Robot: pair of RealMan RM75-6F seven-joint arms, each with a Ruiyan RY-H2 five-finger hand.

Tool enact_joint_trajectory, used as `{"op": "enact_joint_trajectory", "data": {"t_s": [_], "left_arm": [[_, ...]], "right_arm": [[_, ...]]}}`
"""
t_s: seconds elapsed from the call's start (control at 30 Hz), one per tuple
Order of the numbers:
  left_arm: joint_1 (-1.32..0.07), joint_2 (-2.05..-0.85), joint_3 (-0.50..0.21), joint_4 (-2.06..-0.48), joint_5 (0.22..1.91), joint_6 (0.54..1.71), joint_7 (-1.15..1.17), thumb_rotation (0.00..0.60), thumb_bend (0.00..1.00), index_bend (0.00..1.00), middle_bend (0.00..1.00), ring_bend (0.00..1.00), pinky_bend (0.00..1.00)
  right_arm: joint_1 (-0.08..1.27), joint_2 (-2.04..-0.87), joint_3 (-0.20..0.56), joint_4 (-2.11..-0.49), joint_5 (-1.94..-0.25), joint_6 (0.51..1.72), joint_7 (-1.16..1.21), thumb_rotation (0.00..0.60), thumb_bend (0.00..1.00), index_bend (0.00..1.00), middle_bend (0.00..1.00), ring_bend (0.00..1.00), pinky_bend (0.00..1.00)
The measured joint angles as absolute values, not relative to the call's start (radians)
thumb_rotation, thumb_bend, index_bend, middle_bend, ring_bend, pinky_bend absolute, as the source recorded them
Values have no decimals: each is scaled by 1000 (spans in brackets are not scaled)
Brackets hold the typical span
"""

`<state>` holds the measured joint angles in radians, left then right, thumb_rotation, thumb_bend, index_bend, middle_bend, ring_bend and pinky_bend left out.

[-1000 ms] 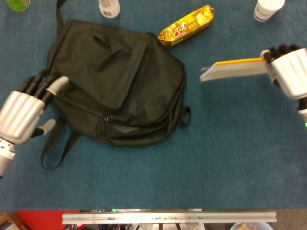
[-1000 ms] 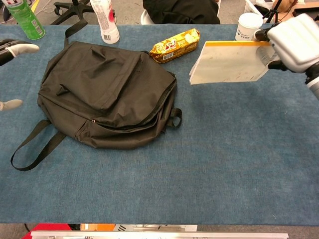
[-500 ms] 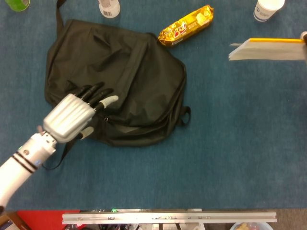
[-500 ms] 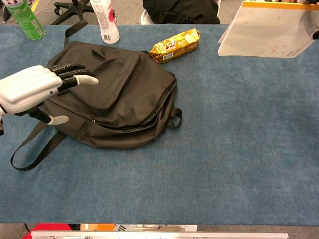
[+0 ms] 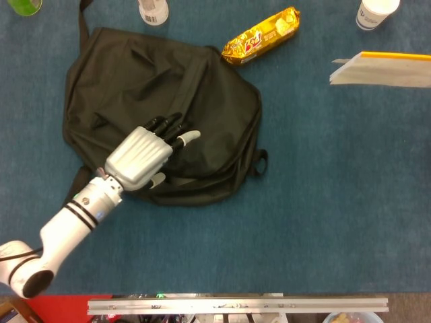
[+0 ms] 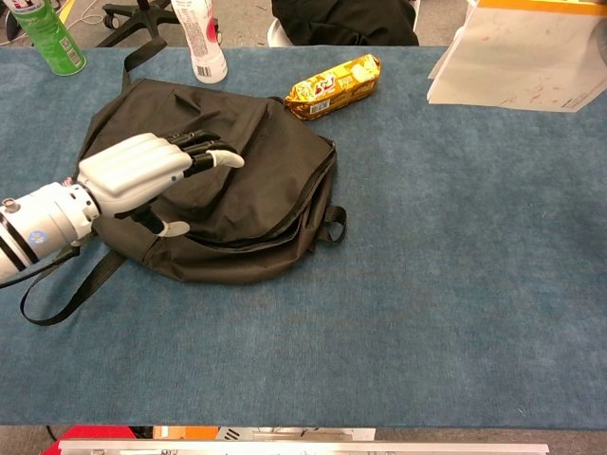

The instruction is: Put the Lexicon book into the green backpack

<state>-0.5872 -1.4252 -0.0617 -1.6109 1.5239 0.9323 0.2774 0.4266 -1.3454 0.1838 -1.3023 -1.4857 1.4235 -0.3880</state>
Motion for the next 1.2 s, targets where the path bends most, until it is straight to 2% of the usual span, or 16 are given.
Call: {"op": "enact_joint_trajectory", "data": {"t_s": [0.47,0.7,1.2], "left_arm": [[-649,-1594,-64,-1530,1408,875,468,600,187,68,67,27,167],[-674,-1623,-63,-1525,1336,846,529,600,187,15,39,12,167],[-698,-1702,-104,-1495,1240,895,538,600,187,3,39,12,167]], "right_arm": [[422,-1346,183,-1290,-1483,1424,-366,600,458,902,668,575,683],[415,-1341,184,-1288,-1479,1429,-355,600,458,903,668,575,683],[409,-1342,188,-1274,-1476,1437,-332,600,456,903,668,575,683]]}}
